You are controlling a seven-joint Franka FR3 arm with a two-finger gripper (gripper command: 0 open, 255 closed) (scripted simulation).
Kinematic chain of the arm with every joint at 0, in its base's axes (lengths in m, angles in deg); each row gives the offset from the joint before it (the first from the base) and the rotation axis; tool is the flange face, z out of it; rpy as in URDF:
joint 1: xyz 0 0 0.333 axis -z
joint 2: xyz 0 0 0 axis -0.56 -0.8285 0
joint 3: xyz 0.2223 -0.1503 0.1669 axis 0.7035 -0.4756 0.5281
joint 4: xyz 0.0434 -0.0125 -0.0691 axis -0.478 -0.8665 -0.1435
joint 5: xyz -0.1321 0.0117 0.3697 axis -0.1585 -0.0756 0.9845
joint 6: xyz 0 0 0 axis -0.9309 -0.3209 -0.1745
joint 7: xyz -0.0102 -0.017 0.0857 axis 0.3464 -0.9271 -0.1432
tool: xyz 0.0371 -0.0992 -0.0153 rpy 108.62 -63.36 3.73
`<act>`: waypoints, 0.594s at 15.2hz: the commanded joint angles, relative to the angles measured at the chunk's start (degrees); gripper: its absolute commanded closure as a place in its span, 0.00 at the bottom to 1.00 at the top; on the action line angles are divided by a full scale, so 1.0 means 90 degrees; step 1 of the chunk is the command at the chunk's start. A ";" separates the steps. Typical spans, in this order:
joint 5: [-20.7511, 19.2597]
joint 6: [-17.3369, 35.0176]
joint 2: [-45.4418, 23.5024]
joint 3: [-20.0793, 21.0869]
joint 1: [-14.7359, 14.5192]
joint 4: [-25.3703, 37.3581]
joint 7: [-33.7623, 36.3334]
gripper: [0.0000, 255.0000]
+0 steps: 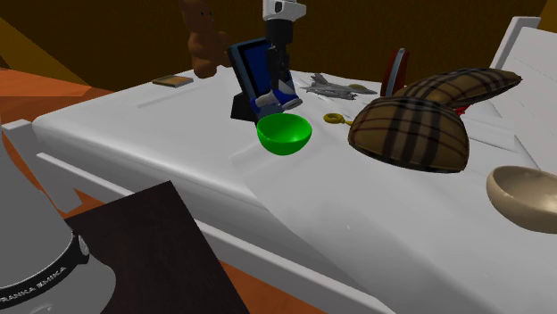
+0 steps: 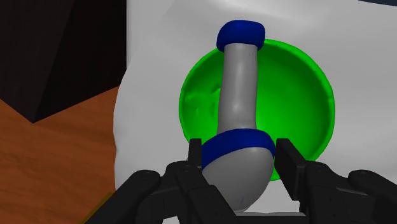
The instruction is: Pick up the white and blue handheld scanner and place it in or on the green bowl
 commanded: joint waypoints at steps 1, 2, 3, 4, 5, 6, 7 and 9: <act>-0.0001 0.0004 -0.0001 0.0001 -0.0001 0.0001 0.0003 1.00; -0.0001 0.0004 -0.0001 0.0001 -0.0001 0.0001 0.0003 1.00; -0.0001 0.0004 -0.0001 0.0001 -0.0001 0.0001 0.0003 1.00; -0.0001 0.0004 -0.0001 0.0001 -0.0001 0.0001 0.0003 1.00; -0.0001 0.0004 -0.0001 0.0000 -0.0001 0.0001 0.0002 0.00; -0.0001 0.0004 -0.0001 0.0000 -0.0001 0.0001 0.0002 0.00; -0.0001 0.0004 -0.0001 0.0000 -0.0001 0.0001 0.0002 0.00; -0.0001 0.0004 -0.0001 0.0000 -0.0001 0.0001 0.0002 0.00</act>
